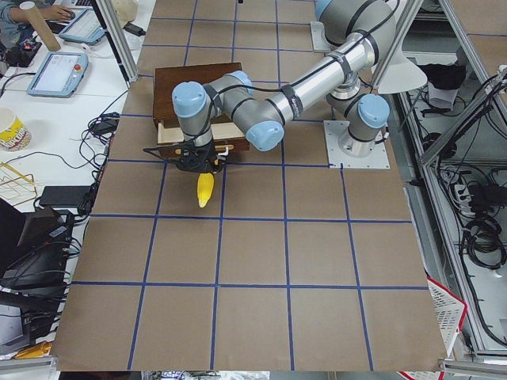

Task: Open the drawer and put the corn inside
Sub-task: 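Lift the yellow corn with the left gripper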

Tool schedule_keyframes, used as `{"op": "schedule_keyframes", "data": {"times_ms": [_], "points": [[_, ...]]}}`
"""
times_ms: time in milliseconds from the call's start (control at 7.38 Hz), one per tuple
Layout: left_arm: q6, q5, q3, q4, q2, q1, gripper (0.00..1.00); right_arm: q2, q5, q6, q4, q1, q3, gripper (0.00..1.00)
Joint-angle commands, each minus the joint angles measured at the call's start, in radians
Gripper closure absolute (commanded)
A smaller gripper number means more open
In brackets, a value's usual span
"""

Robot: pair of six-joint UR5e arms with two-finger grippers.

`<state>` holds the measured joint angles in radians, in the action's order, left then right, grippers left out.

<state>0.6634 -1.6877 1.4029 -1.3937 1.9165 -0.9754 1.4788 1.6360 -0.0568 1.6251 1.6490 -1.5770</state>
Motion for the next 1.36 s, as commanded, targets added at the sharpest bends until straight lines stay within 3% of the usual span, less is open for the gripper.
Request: {"op": "schedule_keyframes", "data": {"times_ms": [0, 271, 1220], "points": [[-0.205, -0.041, -0.001, -0.059, -0.028, -0.066, 1.00, 0.000, -0.001, 0.000, -0.001, 0.000, 0.000, 0.00], [-0.426, -0.047, -0.001, -0.061, -0.056, -0.103, 1.00, 0.000, -0.001, 0.000, -0.001, 0.000, 0.000, 0.00], [-0.883, -0.040, 0.011, -0.100, -0.094, -0.192, 1.00, 0.000, 0.001, 0.000, -0.001, 0.000, 0.000, 0.00]]}}
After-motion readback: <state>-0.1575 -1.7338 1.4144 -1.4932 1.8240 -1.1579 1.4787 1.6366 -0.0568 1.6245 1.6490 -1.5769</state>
